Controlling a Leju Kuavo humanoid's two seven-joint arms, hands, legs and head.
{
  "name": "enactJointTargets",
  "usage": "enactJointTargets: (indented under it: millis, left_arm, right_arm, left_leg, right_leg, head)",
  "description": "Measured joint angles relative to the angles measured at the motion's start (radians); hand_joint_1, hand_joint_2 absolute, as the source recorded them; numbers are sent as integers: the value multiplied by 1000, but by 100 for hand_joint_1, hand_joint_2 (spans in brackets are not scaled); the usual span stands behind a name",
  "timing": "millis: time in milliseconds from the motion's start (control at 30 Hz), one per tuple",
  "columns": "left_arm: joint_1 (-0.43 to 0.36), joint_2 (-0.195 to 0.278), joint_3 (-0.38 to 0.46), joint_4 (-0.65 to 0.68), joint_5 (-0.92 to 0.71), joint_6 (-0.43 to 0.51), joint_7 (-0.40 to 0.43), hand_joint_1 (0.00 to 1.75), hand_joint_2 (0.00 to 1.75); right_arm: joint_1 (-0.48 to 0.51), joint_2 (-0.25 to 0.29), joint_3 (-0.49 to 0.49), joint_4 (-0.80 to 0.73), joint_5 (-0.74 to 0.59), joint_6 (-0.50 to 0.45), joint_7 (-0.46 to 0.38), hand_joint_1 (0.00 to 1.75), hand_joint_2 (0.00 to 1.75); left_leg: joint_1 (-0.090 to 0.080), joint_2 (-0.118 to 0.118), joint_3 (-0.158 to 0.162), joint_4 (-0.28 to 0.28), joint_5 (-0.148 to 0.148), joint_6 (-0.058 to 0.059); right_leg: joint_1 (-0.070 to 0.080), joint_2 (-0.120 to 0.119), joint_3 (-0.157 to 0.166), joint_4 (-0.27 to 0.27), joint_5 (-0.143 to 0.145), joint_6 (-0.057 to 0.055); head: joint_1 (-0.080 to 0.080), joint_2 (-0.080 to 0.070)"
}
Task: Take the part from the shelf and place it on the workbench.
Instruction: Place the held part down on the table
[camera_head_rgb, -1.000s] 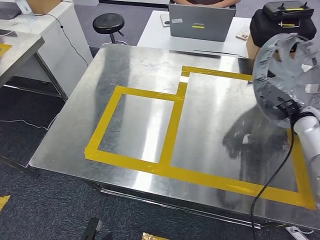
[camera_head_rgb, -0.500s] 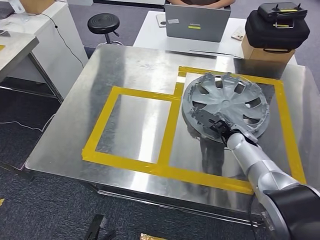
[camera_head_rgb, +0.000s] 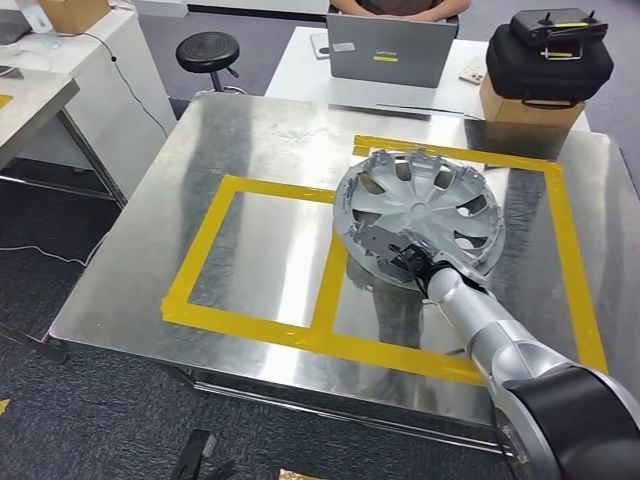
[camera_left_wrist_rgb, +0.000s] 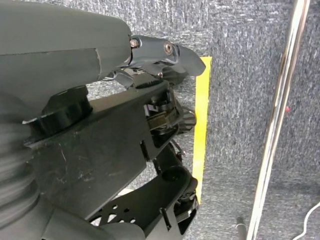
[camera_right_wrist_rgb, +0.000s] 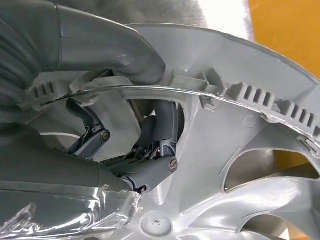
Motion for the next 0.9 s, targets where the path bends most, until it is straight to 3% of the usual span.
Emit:
enactJointTargets:
  millis: [33, 100, 167, 200, 233, 267, 367, 433, 533, 600, 667, 700, 733, 767, 800, 833, 900]
  left_arm:
    - [0, 0, -1, 0, 2, -1, 1, 0, 175]
    - [0, 0, -2, 0, 7, -4, 2, 0, 175]
    - [1, 0, -2, 0, 10, -5, 6, 0, 175]
    - [2, 0, -2, 0, 10, -7, 12, 0, 175]
    - [3, 1, -2, 0, 11, -8, 19, 0, 175]
    - [4, 1, -3, 0, 12, -10, 27, 0, 175]
    - [3, 0, -3, 0, 13, -12, 42, 0, 175]
    - [1, -1, -4, 0, 17, -17, 44, 0, 175]
    - [2, 0, -4, 0, 23, -29, 39, 0, 175]
    - [2, 0, -4, 0, 27, -35, 35, 0, 175]
    - [2, 0, -3, 0, 29, -39, 35, 0, 175]
    - [2, 0, -3, 0, 29, -40, 35, 0, 175]
    - [2, 0, -3, 0, 30, -41, 35, 0, 175]
    - [2, 0, -3, 0, 32, -42, 34, 0, 175]
    - [2, 0, -3, 0, 34, -42, 34, 0, 175]
    - [2, 0, -3, 0, 36, -42, 33, 0, 175]
    - [2, -1, -3, 0, 40, -43, 31, 0, 175]
  right_arm:
    - [-2, 4, 1, 1, 2, 3, -1, 175, 175]
    - [-6, 10, 4, 3, 10, 10, 2, 175, 175]
    - [-7, 11, 8, 5, 20, 18, 11, 87, 87]
    - [-7, 11, 10, 6, 23, 22, 16, 44, 44]
    - [-8, 11, 12, 8, 25, 25, 19, 0, 0]
    - [-9, 11, 13, 9, 27, 29, 21, 0, 0]
    - [-16, 13, 16, 11, 30, 37, 28, 0, 0]
    - [-19, 13, 17, 12, 32, 40, 33, 0, 0]
    - [-20, 14, 22, 14, 34, 43, 38, 0, 0]
    - [-21, 13, 23, 15, 35, 45, 41, 0, 0]
    - [-21, 13, 23, 17, 35, 42, 43, 0, 0]
    - [-20, 14, 23, 19, 35, 40, 43, 0, 0]
    - [-20, 14, 23, 19, 35, 37, 44, 0, 0]
    - [-21, 14, 23, 20, 35, 32, 46, 0, 0]
    - [-23, 13, 23, 20, 36, 28, 48, 0, 0]
    - [-26, 13, 23, 20, 36, 24, 50, 0, 0]
    - [-36, 14, 23, 20, 40, 16, 57, 0, 0]
  left_leg:
    - [1, 0, -3, 8, -8, -6]
    - [3, 1, -35, 77, -54, -18]
    - [7, 2, -95, 205, -116, -26]
    - [9, 2, -117, 254, -132, -29]
    - [11, 2, -124, 272, -130, -31]
    - [13, 2, -113, 254, -110, -32]
    - [21, 4, -21, 82, -30, -34]
    - [22, 3, 9, 19, -20, -24]
    - [19, 1, 8, 11, -19, 1]
    - [20, 1, 8, 9, -16, 14]
    - [15, 2, 8, 9, -17, 21]
    - [13, 2, 8, 9, -17, 23]
    - [11, 2, 9, 9, -18, 25]
    - [10, 1, 10, 10, -18, 25]
    - [9, 0, 12, 10, -19, 25]
    - [9, -1, 14, 10, -20, 24]
    - [5, -2, 13, 12, -22, 18]
  right_leg:
    - [-1, -1, 2, -2, 2, -5]
    - [-6, -4, 4, -6, 5, -14]
    - [-7, -8, 2, -6, 6, -17]
    - [-8, -9, 1, -6, 6, -17]
    - [-9, -9, 1, -6, 7, -16]
    - [-11, -9, 1, -6, 7, -15]
    - [-13, -4, -1, -3, 7, -1]
    - [-10, -1, -6, -2, 9, 14]
    - [-13, -2, -11, -3, 7, 31]
    - [-14, -4, -40, 58, -31, 37]
    - [-12, -5, -102, 194, -95, 37]
    - [-11, -5, -132, 254, -116, 36]
    - [-10, -5, -148, 285, -119, 34]
    - [-9, -5, -146, 277, -103, 31]
    - [-7, -5, -124, 230, -72, 28]
    - [-6, -5, -89, 158, -35, 24]
    - [-3, -4, -28, 38, 6, 18]
  head:
    - [-1, 0]
    - [-5, 0]
    - [-9, 0]
    - [-8, 0]
    - [-9, 0]
    - [-8, 0]
    - [-11, 0]
    - [-13, 0]
    - [-12, 0]
    - [-6, 0]
    - [0, 0]
    - [1, 0]
    - [1, 0]
    - [1, 0]
    - [1, 0]
    - [1, 0]
    - [1, 0]
